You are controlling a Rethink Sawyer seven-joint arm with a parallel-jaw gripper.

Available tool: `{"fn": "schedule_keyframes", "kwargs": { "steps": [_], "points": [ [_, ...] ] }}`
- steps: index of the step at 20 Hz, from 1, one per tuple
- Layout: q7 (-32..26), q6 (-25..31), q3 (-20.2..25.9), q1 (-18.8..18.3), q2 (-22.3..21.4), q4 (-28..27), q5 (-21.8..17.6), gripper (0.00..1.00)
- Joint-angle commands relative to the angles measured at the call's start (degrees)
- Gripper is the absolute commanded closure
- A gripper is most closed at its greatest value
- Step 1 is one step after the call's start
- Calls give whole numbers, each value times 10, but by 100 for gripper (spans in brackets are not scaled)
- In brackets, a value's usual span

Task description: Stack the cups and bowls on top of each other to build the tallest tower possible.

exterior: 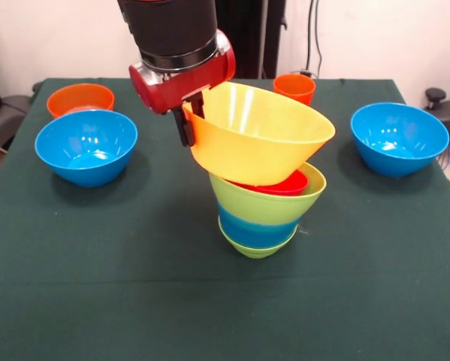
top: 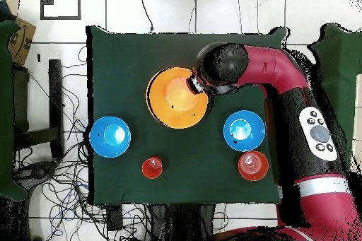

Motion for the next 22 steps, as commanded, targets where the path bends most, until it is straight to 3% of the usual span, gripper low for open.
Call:
{"fn": "schedule_keyframes", "kwargs": {
  "steps": [1, 22],
  "points": [
    [-9, -25, -16, 11, 33, 10, -39, 100],
    [-12, -29, -14, 8, 36, 9, -44, 100]
  ]
}}
